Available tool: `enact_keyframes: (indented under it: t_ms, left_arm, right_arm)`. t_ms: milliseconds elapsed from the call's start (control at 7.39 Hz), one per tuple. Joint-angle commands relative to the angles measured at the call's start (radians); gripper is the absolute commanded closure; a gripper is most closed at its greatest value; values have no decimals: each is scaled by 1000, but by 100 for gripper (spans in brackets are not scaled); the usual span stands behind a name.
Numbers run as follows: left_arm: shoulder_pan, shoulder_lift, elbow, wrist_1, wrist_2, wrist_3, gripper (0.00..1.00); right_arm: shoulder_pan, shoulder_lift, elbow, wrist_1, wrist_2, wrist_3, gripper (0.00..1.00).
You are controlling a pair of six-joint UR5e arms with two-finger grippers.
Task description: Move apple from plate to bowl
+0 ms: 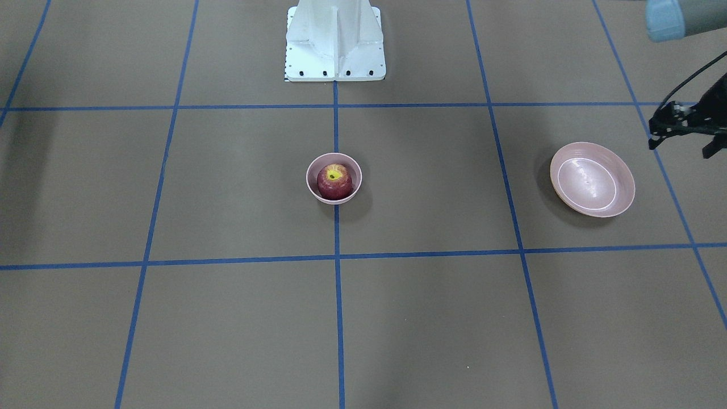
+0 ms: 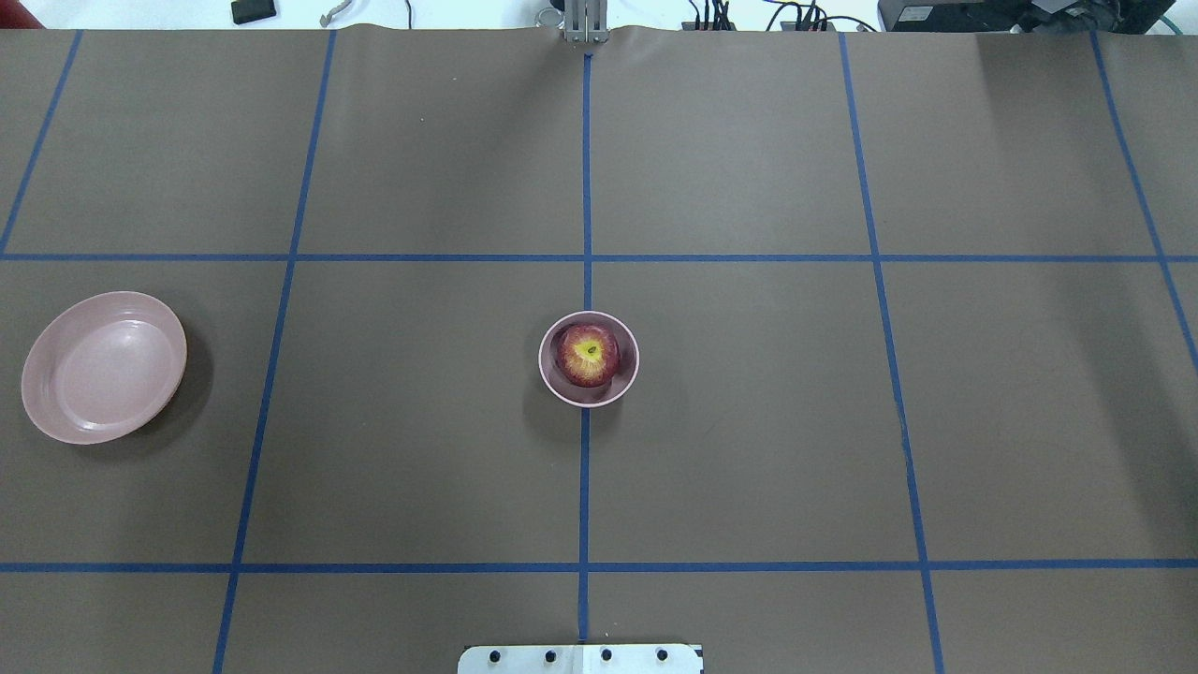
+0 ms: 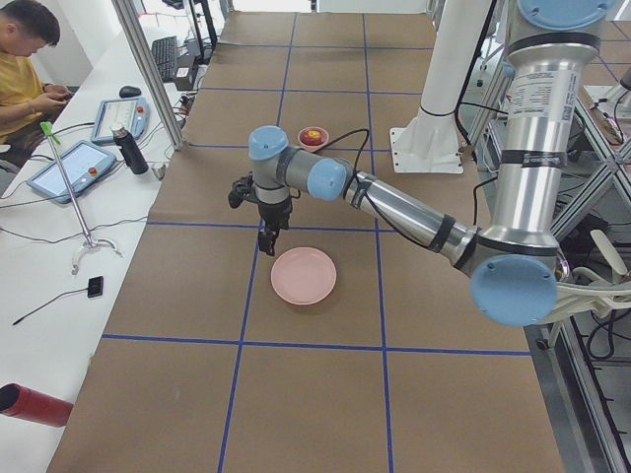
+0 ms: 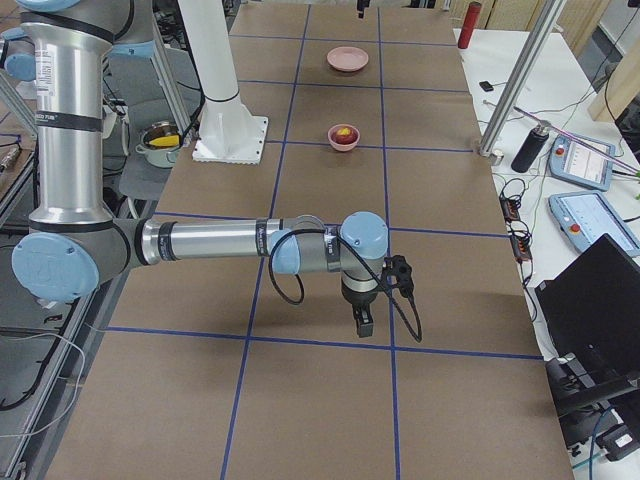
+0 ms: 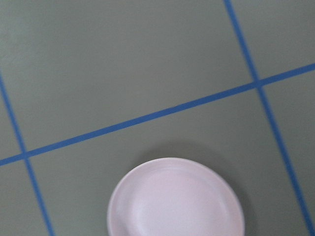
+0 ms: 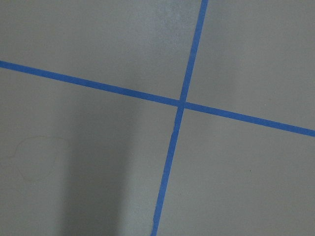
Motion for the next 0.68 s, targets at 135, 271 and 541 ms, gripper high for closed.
enact_keyframes:
  t_ms: [135, 271, 541]
  left_arm:
    - [-150, 150, 36, 0, 1, 209, 2]
    - [-167, 144, 48, 0, -7, 211, 2]
    - [-182, 159, 51, -6, -8, 213, 2]
  right_arm:
    - [0, -1, 0, 0, 5, 4, 0]
    - [0, -1, 0, 0, 5, 4, 0]
    - [0, -1, 0, 0, 5, 4, 0]
